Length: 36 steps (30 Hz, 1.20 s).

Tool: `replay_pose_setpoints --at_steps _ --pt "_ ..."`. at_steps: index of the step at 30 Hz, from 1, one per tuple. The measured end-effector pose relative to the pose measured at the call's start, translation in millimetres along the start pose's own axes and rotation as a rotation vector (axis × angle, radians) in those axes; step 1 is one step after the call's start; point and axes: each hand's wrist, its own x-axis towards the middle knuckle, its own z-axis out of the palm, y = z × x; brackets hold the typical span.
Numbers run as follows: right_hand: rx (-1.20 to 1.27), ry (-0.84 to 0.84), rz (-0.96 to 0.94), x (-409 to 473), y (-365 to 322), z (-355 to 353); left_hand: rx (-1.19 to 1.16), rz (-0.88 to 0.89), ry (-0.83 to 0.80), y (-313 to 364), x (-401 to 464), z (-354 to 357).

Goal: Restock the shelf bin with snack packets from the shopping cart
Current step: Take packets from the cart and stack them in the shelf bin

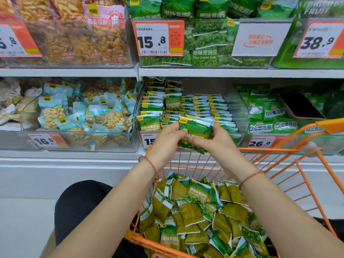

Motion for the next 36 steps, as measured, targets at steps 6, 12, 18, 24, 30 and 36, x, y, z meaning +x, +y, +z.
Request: replay_pose_setpoints --at_steps 6,12,18,24,30,36 --pt "-0.043 0.074 -0.013 63.8 -13.5 1.9 0.158 0.331 0.09 12.1 48.6 -46.5" --pt "-0.164 0.06 0.085 121.4 8.4 -3.6 0.233 0.705 0.552 -28.2 88.5 -101.7" --pt "-0.049 0.009 0.232 168.7 8.3 19.1 0.125 0.646 0.605 -23.3 109.0 -111.2" --pt "-0.014 -0.226 0.365 199.8 0.8 27.4 0.045 0.628 0.603 -14.9 115.9 -113.8" --pt "0.191 -0.174 0.401 198.1 5.4 19.0 0.371 0.679 0.548 -23.0 111.9 -114.0" --pt "0.498 -0.079 0.422 194.8 13.7 16.8 0.535 0.739 0.519 -25.6 109.3 -115.7"
